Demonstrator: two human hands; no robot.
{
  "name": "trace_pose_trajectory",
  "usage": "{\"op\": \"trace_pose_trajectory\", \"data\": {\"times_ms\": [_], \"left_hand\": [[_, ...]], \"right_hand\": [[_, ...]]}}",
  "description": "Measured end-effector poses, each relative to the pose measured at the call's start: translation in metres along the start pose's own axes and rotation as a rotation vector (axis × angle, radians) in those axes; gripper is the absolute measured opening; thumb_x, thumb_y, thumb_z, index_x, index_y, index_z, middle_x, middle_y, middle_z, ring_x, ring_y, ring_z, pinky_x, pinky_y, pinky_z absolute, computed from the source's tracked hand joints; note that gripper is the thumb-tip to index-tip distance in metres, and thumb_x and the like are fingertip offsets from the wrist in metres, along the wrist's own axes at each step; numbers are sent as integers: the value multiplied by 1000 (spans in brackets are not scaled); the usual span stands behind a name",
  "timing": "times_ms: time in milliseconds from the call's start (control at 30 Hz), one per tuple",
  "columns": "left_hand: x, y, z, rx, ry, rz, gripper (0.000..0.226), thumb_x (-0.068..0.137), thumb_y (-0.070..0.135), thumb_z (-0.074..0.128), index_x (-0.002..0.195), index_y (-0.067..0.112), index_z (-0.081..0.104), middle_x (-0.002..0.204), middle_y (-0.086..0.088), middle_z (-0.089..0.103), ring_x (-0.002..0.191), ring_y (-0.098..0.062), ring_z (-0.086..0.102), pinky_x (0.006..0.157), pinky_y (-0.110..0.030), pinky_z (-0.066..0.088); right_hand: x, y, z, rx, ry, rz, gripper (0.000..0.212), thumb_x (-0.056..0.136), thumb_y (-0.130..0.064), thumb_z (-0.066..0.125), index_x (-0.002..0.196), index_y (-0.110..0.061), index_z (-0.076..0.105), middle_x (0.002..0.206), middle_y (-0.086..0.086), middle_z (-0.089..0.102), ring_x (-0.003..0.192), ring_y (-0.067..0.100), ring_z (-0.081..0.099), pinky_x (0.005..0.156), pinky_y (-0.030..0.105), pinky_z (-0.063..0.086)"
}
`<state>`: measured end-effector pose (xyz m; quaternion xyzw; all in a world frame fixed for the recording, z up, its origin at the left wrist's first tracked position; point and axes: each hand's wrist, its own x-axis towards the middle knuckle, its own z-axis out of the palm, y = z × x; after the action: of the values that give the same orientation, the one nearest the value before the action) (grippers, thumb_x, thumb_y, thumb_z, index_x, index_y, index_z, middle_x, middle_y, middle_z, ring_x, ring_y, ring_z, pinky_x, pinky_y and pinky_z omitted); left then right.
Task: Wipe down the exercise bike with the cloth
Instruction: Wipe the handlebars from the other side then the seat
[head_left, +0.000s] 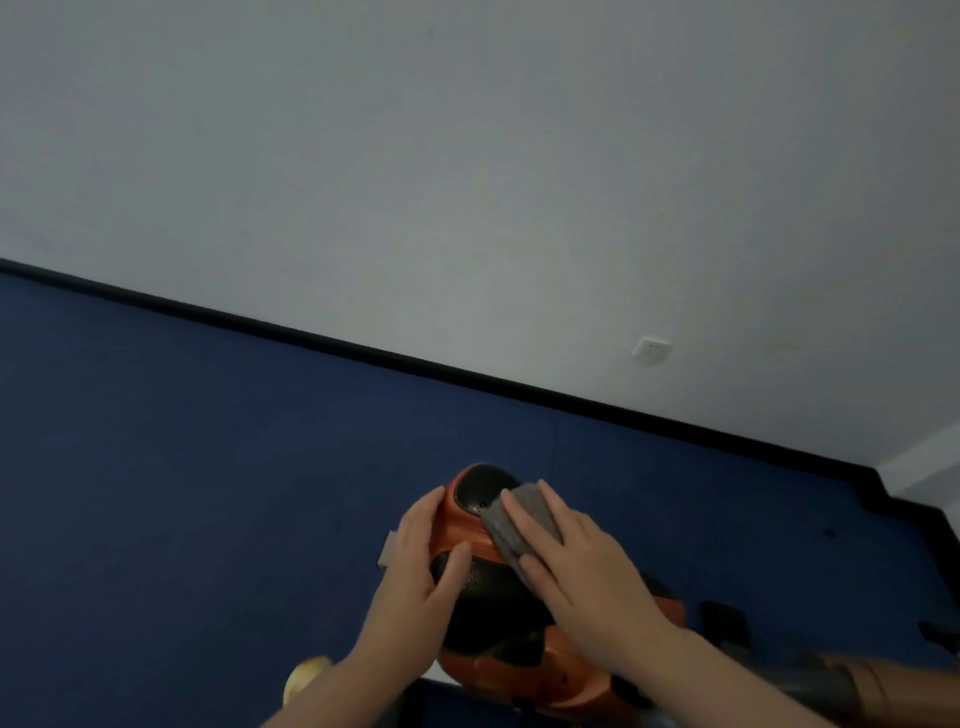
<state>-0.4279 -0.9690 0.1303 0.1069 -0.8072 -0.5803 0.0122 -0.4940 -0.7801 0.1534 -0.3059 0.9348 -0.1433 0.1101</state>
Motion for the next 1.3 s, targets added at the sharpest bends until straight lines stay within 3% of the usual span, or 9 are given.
{"op": "trace_pose_trajectory", "data": {"times_ms": [200, 300, 433, 667, 867, 967, 1100, 1167, 1300], "left_hand": [[-5, -6, -7, 52, -48, -26, 60, 93, 55, 42, 144, 56, 11, 144, 39, 21, 131, 15, 28, 108, -23, 31], [-10, -6, -1, 98, 26, -73, 61, 84, 67, 37, 140, 57, 15, 141, 33, 28, 123, 14, 34, 104, -26, 35], [-12, -7, 7, 42, 85, -182, 56, 85, 66, 40, 137, 54, 22, 136, 23, 39, 113, 7, 44, 96, -25, 39], [-12, -10, -1, 147, 37, -181, 57, 83, 72, 32, 136, 51, 30, 127, 22, 51, 109, -3, 56, 95, -38, 49], [-17, -10, 0, -3, 36, -194, 57, 74, 82, 32, 123, 53, 40, 115, 23, 57, 101, 2, 60, 92, -37, 50], [-14, -10, -1, 16, 27, -197, 54, 76, 82, 28, 122, 55, 37, 114, 22, 57, 99, 1, 59, 91, -38, 51], [-16, -12, -4, 86, -19, -190, 50, 78, 81, 23, 123, 60, 30, 118, 19, 55, 103, -3, 58, 93, -40, 49], [-16, -12, -8, 138, -39, -150, 46, 81, 78, 23, 127, 67, 20, 137, 22, 46, 119, -1, 48, 105, -39, 41], [-11, -12, -18, 317, -110, 1, 62, 85, 77, 15, 135, 60, -15, 155, 31, -2, 143, 4, 9, 121, -30, 2]], "right_hand": [[51, -8, -20, 307, -49, 128, 47, 100, -56, 21, 145, -59, 5, 156, -15, 25, 138, 12, 34, 106, 38, 37], [34, -17, -6, -16, -25, 183, 56, 100, -54, 16, 150, -46, -8, 157, -3, 23, 130, 20, 42, 99, 38, 43], [20, -31, 9, -62, 62, 149, 54, 95, -59, 10, 135, -62, -26, 162, 1, 5, 140, 29, 25, 110, 45, 30], [73, -23, -12, 218, 20, 41, 43, 97, -61, 26, 138, -53, 35, 147, -19, 33, 135, 11, 33, 102, 39, 40], [29, -13, 1, 195, 65, -66, 41, 90, -73, 22, 131, -73, 24, 156, -28, 2, 134, -16, -9, 108, 27, 16], [53, -28, -2, 239, 84, 64, 39, 93, -67, 25, 132, -66, 34, 156, -16, 21, 141, 8, 17, 108, 35, 28], [96, -48, -10, 147, 19, 178, 37, 98, -57, 30, 122, -47, 56, 134, -10, 50, 123, 20, 44, 85, 34, 37], [88, -44, -8, 136, 20, 140, 37, 99, -56, 28, 130, -51, 48, 139, -9, 45, 126, 18, 39, 91, 35, 38], [40, -38, 0, 74, 62, 110, 46, 94, -64, 12, 139, -67, 5, 160, -6, 13, 143, 21, 16, 115, 40, 22]]}}
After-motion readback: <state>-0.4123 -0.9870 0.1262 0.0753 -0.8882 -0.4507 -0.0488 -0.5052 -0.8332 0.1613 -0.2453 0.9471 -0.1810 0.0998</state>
